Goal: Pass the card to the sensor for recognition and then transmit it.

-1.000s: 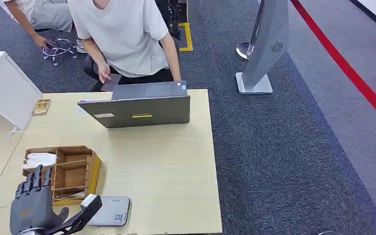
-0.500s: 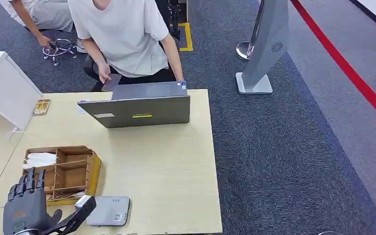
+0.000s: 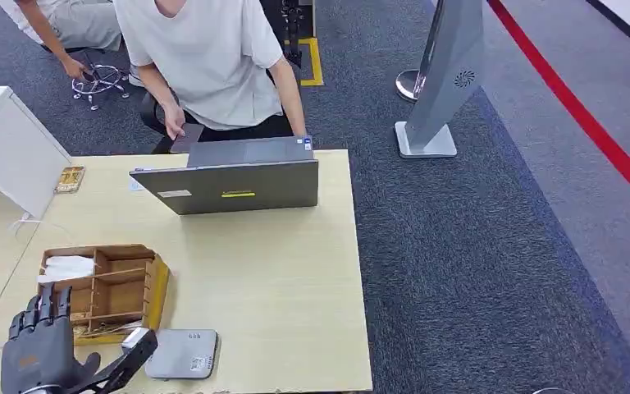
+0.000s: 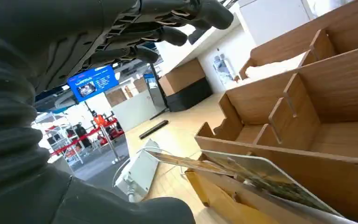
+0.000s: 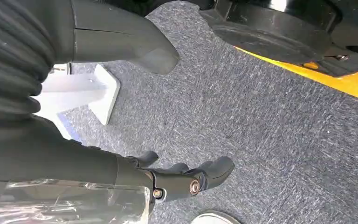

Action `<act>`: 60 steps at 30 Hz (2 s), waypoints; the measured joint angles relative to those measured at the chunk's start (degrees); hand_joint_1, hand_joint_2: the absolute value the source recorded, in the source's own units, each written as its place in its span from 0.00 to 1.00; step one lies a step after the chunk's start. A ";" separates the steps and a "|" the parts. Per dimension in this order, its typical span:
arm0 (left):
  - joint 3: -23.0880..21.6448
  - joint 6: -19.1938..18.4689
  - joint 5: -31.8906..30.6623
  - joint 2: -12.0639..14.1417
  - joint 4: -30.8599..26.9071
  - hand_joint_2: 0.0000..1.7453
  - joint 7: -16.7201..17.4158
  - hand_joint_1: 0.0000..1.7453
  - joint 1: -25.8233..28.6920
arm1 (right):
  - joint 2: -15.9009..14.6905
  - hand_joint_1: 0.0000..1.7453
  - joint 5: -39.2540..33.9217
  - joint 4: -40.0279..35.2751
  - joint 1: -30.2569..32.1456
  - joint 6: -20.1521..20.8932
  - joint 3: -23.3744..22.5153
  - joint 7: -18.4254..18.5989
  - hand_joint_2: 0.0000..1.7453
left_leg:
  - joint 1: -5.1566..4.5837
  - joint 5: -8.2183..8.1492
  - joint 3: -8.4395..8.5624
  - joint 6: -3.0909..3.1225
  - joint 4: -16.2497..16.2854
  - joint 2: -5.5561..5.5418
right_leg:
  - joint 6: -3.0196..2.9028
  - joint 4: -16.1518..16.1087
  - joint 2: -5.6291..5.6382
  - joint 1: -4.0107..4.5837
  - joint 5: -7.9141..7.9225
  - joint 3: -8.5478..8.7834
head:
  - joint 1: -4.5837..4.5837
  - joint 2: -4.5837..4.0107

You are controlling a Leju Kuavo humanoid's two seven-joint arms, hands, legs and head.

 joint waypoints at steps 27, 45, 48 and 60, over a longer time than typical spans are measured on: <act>0.41 0.15 0.00 -0.15 1.92 1.00 -0.78 0.00 -0.06 | 0.00 0.00 0.17 -0.11 0.12 0.09 0.13 0.37 1.00 | 0.00 0.00 0.00 0.00 0.00 0.00 | 0.00 0.00 0.00 0.00 0.00 -0.01 | 0.00 0.00; 0.24 2.67 0.00 -1.46 4.24 1.00 -3.63 0.00 -0.98 | 0.00 0.00 0.33 -0.53 0.43 0.09 0.83 0.33 1.00 | 0.00 0.00 0.01 0.00 0.00 0.00 | 0.00 0.00 0.00 0.00 0.00 -0.01 | 0.00 0.00; 0.22 2.78 0.00 -1.64 4.68 1.00 -3.83 0.00 -1.10 | 0.00 0.00 0.33 -0.59 0.57 0.13 0.98 0.33 1.00 | 0.00 0.00 0.01 0.00 0.00 0.00 | 0.00 0.00 0.00 0.00 0.00 -0.01 | 0.00 0.00; 0.22 2.58 0.00 -2.08 5.40 1.00 -3.85 0.00 -1.40 | 0.00 0.00 0.28 -1.18 0.97 0.15 1.44 0.52 1.00 | 0.00 0.00 0.00 0.00 0.00 0.00 | 0.00 0.00 0.00 0.00 0.00 -0.01 | 0.00 0.00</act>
